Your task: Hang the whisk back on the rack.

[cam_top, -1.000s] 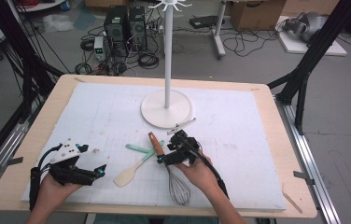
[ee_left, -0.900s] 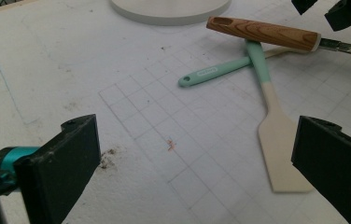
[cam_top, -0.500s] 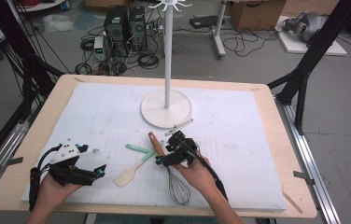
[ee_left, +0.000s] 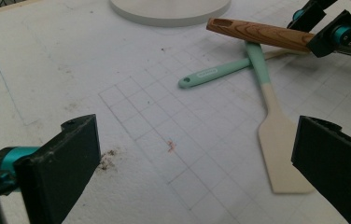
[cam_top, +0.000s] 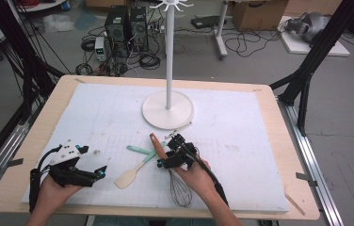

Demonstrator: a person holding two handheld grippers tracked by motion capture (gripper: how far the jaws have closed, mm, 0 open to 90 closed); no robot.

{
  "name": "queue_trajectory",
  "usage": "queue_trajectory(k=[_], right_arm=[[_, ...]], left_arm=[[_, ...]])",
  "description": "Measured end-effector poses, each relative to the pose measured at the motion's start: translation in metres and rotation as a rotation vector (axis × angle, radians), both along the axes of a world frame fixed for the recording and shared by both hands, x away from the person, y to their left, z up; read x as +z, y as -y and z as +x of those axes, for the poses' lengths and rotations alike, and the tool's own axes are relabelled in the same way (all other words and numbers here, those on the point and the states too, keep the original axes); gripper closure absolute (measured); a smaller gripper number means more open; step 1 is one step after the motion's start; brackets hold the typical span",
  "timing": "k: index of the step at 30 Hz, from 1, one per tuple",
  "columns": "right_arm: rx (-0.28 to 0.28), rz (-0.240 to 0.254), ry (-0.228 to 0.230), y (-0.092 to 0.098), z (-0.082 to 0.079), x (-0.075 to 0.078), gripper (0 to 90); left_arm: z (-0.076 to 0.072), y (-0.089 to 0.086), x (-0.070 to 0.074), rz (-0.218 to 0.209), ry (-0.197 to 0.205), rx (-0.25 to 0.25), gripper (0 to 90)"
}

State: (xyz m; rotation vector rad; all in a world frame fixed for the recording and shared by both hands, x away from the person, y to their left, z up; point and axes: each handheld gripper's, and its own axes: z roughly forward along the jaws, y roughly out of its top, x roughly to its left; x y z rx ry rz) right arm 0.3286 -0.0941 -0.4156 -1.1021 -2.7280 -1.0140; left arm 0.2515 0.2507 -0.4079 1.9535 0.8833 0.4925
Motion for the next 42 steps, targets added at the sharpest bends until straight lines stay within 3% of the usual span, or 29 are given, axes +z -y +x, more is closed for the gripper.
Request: queue_trajectory(k=[5,15,26,34,42], right_arm=[[-0.023,-0.011,-0.032,-0.0003,0.0016,-0.0024,52.7],[-0.042,-0.022,-0.041,-0.0047,0.0019,-0.0046,61.5],[-0.087,-0.009,-0.086,-0.0035,0.0018,-0.0050,65.0],[-0.089,-0.019,-0.092,-0.0030,0.0003,-0.0038,68.6],[-0.045,-0.028,-0.085,-0.0050,-0.0033,-0.0032,70.4]], left_arm=[[-0.0006,0.0007,0.0001,-0.001,0.001,-0.002,1.8],[-0.0004,0.0012,0.0000,0.002,0.002,-0.008,1.8],[-0.0007,0.0034,0.0011,0.012,0.011,-0.016,1.8],[-0.0011,0.0051,0.0010,0.016,0.013,-0.016,1.8],[-0.0010,0.0055,0.0011,0.017,0.013,-0.023,1.8]])
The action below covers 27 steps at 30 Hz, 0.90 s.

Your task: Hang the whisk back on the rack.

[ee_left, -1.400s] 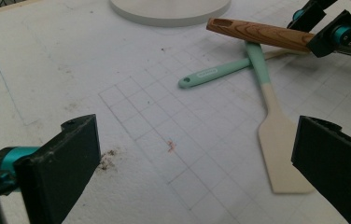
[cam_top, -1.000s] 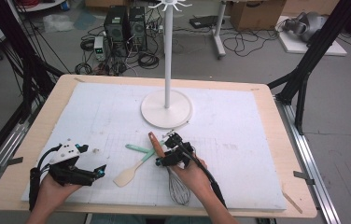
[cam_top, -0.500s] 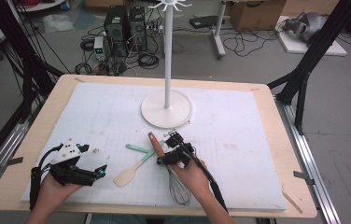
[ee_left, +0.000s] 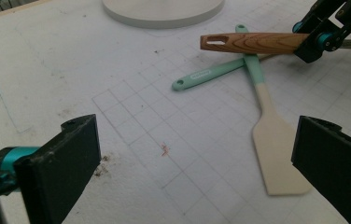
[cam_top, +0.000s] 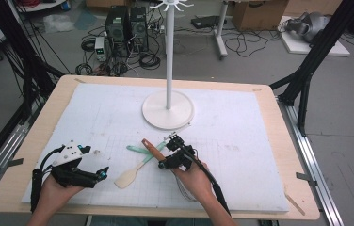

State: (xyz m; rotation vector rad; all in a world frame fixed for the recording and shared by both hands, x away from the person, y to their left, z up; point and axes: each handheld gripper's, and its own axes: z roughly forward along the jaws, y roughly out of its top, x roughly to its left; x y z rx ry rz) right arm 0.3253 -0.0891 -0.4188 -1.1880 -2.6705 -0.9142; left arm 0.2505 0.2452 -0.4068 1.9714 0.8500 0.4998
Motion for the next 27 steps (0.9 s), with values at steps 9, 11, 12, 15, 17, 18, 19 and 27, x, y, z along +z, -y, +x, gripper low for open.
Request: queue_trajectory(k=[9,11,12,15,17,18,19,27], right_arm=[[0.025,0.014,0.041,0.006,-0.005,0.009,70.8],[0.037,0.027,0.057,0.009,-0.006,0.012,70.8],[0.038,0.027,0.057,0.010,-0.008,0.014,70.9],[0.048,0.049,0.076,0.013,-0.010,0.020,71.0],[0.061,0.059,0.078,0.015,-0.012,0.023,71.1],[0.069,0.056,0.088,0.015,-0.012,0.024,71.1],[0.069,0.056,0.088,0.015,-0.012,0.024,71.1],[0.089,0.072,0.112,0.020,-0.015,0.033,71.2]], left_arm=[[0.000,0.001,0.001,0.000,0.002,-0.003,1.8],[-0.001,0.001,0.001,-0.002,0.001,-0.002,1.8],[-0.001,0.001,0.001,-0.003,0.002,-0.002,1.8],[-0.001,0.002,0.001,-0.005,0.002,-0.005,1.8],[-0.001,0.002,0.001,-0.002,0.003,-0.005,1.8],[-0.001,0.002,0.001,-0.001,0.005,-0.007,1.8],[-0.001,0.002,0.001,-0.001,0.005,-0.007,1.8],[-0.001,0.002,0.001,-0.003,0.008,-0.007,1.8]])
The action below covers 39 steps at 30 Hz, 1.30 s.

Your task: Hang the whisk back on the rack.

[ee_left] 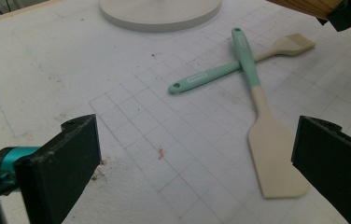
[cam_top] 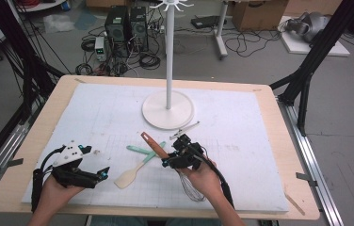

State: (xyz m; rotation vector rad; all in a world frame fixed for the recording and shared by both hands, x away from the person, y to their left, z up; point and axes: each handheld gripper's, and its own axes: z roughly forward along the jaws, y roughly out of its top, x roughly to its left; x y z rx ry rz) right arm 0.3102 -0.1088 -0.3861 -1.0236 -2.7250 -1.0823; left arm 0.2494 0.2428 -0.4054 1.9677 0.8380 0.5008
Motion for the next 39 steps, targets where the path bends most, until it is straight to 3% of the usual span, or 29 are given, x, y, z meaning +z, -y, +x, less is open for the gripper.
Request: queue_trajectory(k=[6,11,24,32,39], right_arm=[[0.064,-0.031,0.024,-0.002,-0.005,0.005,71.3],[0.067,-0.025,0.029,0.000,-0.007,0.011,71.3],[0.104,0.063,0.041,0.012,-0.006,0.025,71.4],[0.105,0.108,0.086,0.020,-0.006,0.033,71.3],[0.108,0.130,0.123,0.022,-0.006,0.039,71.3]], left_arm=[[0.000,0.000,0.000,-0.001,0.001,0.004,1.8],[0.000,0.000,0.000,0.000,0.002,0.000,1.8],[-0.001,0.002,0.002,-0.021,0.002,-0.004,1.8],[0.001,0.011,0.010,-0.047,-0.012,-0.055,2.3],[0.009,0.022,0.026,-0.056,-0.009,-0.100,3.2]])
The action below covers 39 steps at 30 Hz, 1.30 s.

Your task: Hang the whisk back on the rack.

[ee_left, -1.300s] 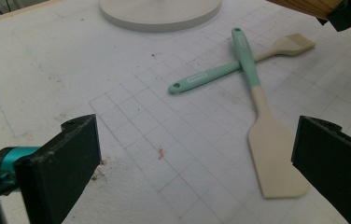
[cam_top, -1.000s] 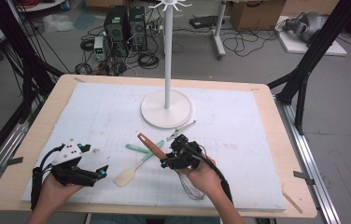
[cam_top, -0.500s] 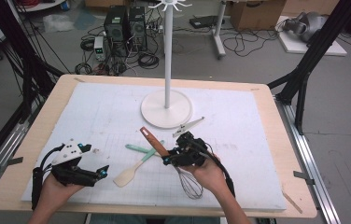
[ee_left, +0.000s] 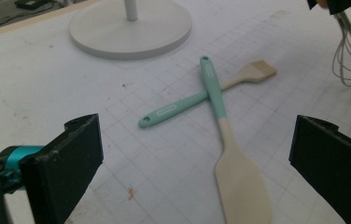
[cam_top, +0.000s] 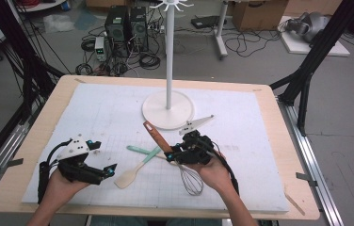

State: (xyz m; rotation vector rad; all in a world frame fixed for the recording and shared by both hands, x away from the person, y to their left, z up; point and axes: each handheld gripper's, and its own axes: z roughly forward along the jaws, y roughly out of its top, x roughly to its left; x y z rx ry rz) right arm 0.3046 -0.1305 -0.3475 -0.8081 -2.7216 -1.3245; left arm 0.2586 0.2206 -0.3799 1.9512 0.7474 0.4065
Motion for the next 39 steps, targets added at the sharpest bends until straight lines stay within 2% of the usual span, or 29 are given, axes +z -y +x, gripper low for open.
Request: queue_trajectory(k=[4,8,12,20,25,29,35,39], right_arm=[[0.016,0.010,0.022,-0.002,0.002,0.003,71.3],[0.027,0.043,0.023,-0.003,0.004,0.004,71.3],[0.040,0.065,0.029,-0.004,0.007,0.006,71.2],[0.058,0.098,0.048,-0.006,0.010,0.012,71.2],[0.070,0.110,0.058,-0.010,0.010,0.013,71.2],[0.079,0.110,0.068,-0.012,0.009,0.015,71.2],[0.093,0.119,0.089,-0.017,0.009,0.016,71.1],[0.104,0.130,0.110,-0.021,0.008,0.017,71.1]], left_arm=[[0.006,0.008,0.012,-0.017,0.002,-0.042,7.9],[0.012,0.018,0.024,-0.008,-0.003,-0.093,14.6],[0.017,0.028,0.035,-0.022,-0.003,-0.126,18.7],[0.021,0.039,0.053,-0.057,-0.004,-0.142,22.5],[0.026,0.046,0.057,-0.073,-0.015,-0.139,26.0],[0.030,0.049,0.059,-0.116,-0.039,-0.180,28.0],[0.035,0.056,0.063,-0.126,-0.050,-0.202,33.3],[0.040,0.060,0.063,-0.148,-0.080,-0.225,36.7]])
